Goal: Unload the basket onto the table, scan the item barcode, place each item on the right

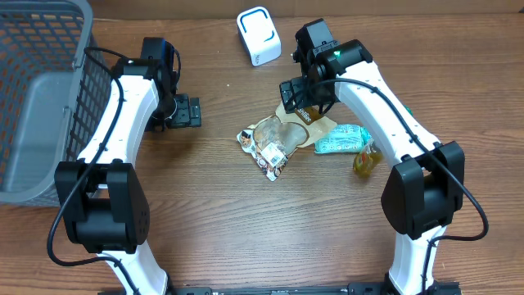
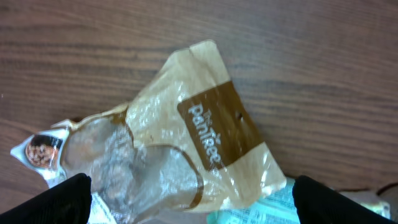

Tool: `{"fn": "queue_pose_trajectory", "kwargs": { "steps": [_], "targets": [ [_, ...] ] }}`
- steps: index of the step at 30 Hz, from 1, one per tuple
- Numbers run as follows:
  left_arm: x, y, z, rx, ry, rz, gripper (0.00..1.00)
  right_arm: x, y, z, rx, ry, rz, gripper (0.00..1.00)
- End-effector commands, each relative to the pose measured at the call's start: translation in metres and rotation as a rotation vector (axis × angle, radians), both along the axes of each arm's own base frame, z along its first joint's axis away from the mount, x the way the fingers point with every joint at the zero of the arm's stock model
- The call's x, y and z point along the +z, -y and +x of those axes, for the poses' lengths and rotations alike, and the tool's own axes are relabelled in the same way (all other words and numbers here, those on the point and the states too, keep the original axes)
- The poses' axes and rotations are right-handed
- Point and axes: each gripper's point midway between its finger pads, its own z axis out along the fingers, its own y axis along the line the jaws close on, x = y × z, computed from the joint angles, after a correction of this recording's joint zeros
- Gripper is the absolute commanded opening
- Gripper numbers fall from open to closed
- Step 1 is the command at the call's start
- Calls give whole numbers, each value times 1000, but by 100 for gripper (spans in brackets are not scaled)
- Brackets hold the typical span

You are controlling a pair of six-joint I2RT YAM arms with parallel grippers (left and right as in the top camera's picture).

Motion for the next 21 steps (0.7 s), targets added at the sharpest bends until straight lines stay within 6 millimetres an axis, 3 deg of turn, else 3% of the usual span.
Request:
{"fn": "queue_pose_trajectory", "kwargs": {
  "steps": [1,5,21],
  "targets": [
    [2,-1,2,-5,7,8,100,0,0,7,-8,30,-6,100],
    [2,-1,2,-5,7,8,100,3,-4,15,-7,65,11,100],
    [1,-1,2,-5,4,8,100,3,-4,15,-7,66,12,100]
  ]
}}
